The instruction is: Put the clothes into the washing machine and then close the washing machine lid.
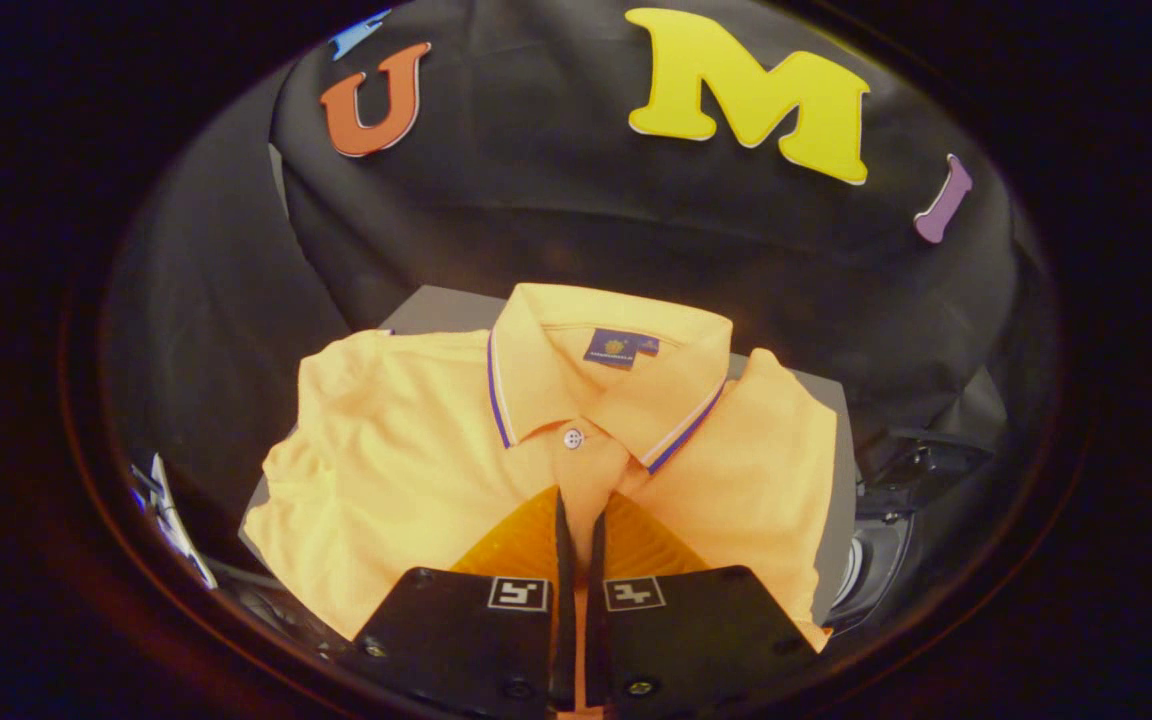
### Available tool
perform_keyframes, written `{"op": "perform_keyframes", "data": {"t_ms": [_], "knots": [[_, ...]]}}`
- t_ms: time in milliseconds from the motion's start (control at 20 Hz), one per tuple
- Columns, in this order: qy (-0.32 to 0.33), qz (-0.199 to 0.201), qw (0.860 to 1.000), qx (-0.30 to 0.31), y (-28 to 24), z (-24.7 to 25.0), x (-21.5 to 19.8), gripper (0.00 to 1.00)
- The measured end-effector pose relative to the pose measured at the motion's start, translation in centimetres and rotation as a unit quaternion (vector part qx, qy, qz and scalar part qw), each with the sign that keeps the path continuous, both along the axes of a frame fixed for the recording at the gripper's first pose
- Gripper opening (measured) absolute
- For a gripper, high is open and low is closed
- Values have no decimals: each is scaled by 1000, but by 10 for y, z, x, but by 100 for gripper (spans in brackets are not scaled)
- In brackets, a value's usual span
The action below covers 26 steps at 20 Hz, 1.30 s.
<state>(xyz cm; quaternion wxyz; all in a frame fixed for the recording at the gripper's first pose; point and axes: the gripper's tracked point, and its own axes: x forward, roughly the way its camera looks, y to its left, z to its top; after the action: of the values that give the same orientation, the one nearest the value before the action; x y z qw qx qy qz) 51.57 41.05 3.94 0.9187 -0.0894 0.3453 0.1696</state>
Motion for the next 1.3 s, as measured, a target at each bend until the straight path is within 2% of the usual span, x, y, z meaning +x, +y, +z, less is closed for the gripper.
{"op": "perform_keyframes", "data": {"t_ms": [150,350,500,650,1000,1300], "knots": [[-16,11,999,45,-3,9,-12,7],[-72,38,993,85,-10,43,-38,7],[-118,50,984,127,-23,78,-66,7],[-172,56,970,161,-41,119,-114,7],[-297,42,933,197,-110,210,-210,7],[-359,2,913,192,-211,263,-276,7]]}}
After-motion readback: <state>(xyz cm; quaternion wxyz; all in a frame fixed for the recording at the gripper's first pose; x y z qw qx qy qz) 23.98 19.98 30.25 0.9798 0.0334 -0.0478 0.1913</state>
